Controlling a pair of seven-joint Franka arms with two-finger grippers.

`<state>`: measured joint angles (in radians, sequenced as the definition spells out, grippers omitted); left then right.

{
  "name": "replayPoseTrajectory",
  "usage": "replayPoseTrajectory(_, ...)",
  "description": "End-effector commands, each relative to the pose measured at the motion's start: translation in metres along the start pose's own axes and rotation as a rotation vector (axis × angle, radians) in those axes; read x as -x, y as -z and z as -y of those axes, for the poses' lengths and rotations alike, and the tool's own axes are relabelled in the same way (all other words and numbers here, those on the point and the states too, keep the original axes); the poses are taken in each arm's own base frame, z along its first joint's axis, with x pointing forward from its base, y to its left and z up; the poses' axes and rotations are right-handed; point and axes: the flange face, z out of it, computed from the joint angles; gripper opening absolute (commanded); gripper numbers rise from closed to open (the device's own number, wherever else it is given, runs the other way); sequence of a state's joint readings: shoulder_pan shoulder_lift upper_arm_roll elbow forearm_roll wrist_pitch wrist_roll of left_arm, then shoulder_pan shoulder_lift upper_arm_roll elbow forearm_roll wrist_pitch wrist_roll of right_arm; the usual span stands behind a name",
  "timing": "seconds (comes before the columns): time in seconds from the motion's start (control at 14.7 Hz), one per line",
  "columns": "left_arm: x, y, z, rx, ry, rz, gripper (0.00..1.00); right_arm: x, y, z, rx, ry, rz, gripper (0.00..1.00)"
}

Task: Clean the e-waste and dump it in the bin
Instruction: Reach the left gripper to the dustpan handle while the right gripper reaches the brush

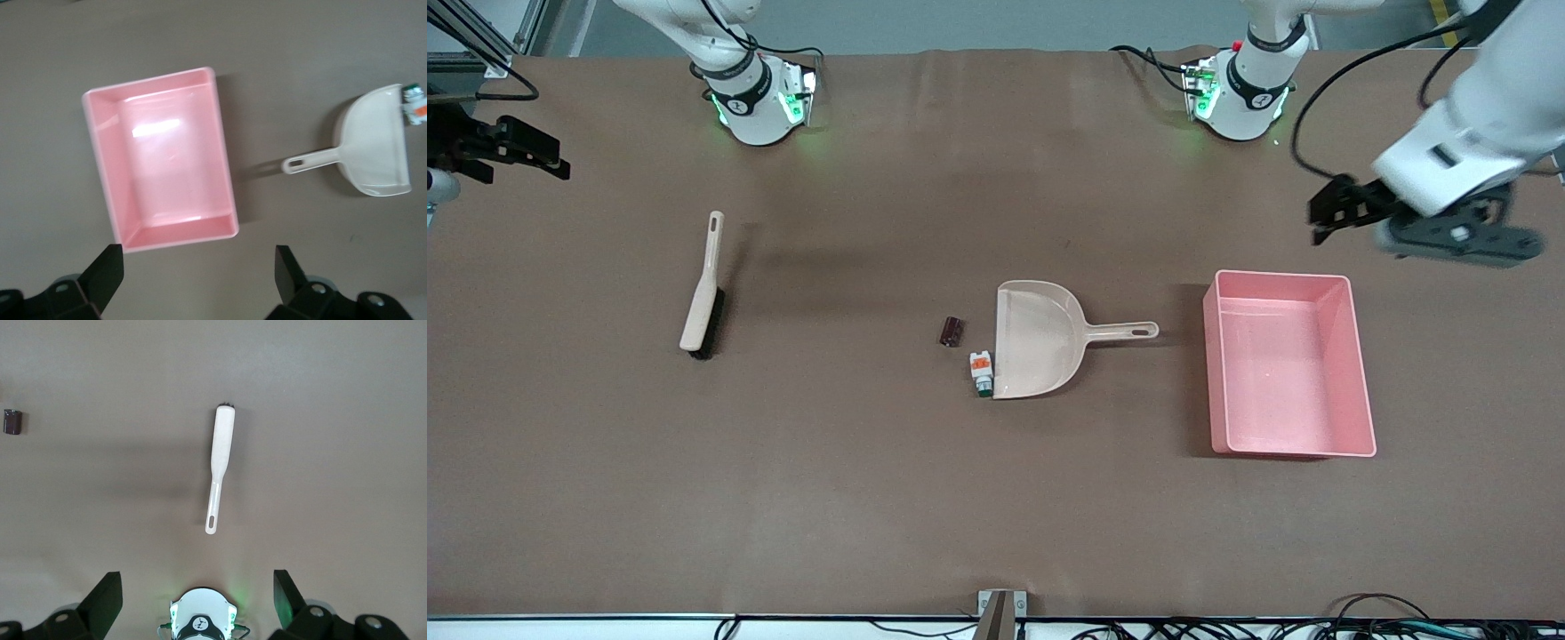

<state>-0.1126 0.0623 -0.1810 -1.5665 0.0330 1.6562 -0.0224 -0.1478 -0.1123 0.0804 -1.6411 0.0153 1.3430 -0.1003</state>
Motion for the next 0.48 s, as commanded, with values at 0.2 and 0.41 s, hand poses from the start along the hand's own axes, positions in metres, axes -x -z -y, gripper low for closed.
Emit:
replayPoseTrajectory(0.2,-0.043,-0.075,-0.109,0.1,-0.295,-0.05,1.0,0.017,-0.047,0.008,0.003,-0.004,0.015,1.0)
replayPoseTrajectory(0.41,-0.051,-0.121,-0.159,0.153,-0.442,-0.048,1.0,0.016,-0.113,0.001,0.006,-0.019,-0.009,1.0)
